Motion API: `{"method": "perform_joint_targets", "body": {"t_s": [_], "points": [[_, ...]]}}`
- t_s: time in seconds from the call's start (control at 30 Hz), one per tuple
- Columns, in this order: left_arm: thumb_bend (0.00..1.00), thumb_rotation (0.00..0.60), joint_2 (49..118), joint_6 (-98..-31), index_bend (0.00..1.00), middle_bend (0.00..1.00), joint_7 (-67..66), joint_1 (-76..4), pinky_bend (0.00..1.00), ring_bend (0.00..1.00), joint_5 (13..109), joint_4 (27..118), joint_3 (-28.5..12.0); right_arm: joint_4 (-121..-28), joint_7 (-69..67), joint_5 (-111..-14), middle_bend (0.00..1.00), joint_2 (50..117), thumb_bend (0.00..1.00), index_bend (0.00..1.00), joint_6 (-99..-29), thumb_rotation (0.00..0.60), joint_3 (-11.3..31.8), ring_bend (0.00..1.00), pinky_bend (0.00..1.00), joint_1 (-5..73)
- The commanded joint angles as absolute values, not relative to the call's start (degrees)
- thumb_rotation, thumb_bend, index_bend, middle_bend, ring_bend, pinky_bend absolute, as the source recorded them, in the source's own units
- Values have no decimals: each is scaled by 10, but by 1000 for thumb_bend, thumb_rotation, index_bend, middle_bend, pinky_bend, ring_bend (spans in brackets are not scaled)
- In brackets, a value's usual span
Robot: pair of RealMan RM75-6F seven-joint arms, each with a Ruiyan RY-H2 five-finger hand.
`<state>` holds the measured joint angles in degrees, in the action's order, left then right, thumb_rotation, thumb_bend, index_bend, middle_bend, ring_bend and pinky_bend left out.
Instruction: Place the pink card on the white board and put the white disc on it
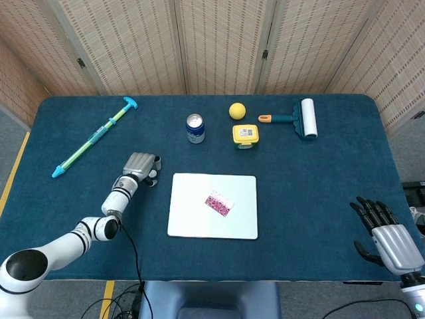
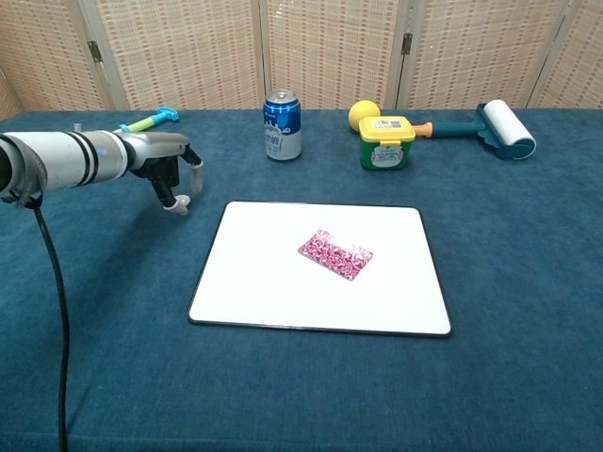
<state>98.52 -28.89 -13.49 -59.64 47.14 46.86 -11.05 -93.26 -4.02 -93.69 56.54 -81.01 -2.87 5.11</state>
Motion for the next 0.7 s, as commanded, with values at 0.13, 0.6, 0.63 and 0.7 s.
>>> {"method": "perform_joint_targets", "body": {"t_s": [0.13,0.6,0.63,0.7], "points": [[295,600,995,-269,464,1000,-119,-598,1000,1000,486,436,-110,-932,-43,-936,0,565,294,0,-813,600,-28,0,0,50],[295,600,1013,-244,516,1000,-81,-594,1000,1000,520,389,-113,-933,-38,-933,0,567,294,0,-811,600,-27,0,0,51],[295,600,1014,-245,531,1000,-77,-593,1000,1000,525,387,-114,-933,-37,-933,0,567,294,0,-811,600,-27,0,0,51],[295,600,1013,-247,587,1000,-71,-593,1000,1000,531,387,-116,-933,-36,-932,0,567,294,0,-810,600,-26,0,0,51]]}}
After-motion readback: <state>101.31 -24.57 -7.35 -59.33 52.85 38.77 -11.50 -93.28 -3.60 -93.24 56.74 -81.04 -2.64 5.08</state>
